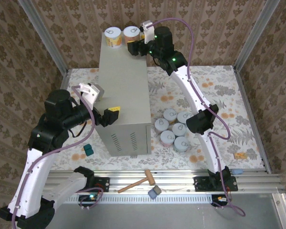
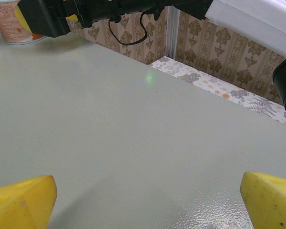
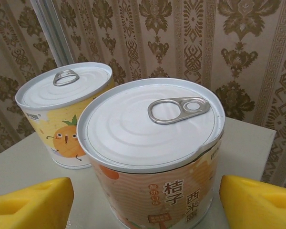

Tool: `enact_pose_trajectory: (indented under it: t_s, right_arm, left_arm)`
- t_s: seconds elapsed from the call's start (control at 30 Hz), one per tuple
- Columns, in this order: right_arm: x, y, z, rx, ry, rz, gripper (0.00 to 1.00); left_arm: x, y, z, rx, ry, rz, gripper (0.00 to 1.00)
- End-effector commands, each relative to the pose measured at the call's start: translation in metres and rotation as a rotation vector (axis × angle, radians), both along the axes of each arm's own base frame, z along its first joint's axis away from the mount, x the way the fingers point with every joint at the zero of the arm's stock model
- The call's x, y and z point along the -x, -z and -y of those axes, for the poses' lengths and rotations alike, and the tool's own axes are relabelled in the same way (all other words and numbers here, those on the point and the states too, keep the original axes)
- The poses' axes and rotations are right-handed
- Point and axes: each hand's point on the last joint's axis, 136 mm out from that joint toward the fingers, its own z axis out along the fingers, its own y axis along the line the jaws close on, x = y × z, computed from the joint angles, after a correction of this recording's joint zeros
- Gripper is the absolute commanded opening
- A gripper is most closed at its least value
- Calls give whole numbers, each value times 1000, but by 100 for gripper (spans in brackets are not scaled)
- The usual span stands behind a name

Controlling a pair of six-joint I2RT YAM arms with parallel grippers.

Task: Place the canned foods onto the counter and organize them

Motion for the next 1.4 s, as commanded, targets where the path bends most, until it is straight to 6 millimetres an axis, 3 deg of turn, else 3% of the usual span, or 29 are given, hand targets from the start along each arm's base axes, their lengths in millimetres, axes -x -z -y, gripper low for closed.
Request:
enact_pose_trajectory:
  t_s: [0.0,0.07,0.23,0.43,0.57,0.7,1.0,1.17,1.37]
  right_arm:
    - [30,-72,19,-48,-12,125,94]
    - [40,-83,27,-47,-5,121,100]
    - [74,-103,47,-8,6,88,100]
    - [110,-85,73,49,51,-20,100]
    - [136,-50,111,46,200,-89,100]
    - [179,-7,158,42,341,-136,100]
    - [270,120,218,59,530,-421,100]
    - [301,175,252,153,676,-559,100]
    - [319,218,268,183,771,-678,99]
  left_arm:
    - [6,-8,-2,23,3,5,100]
    - [7,-10,-2,27,5,7,100]
    - [10,-18,-2,33,14,9,100]
    - [12,-28,-1,34,27,10,100]
    - [14,-34,0,25,37,6,100]
    - [14,-43,3,31,50,1,100]
    - [18,-59,28,63,144,7,100]
    - [16,-60,52,46,202,-1,100]
    - [16,-58,79,19,250,6,100]
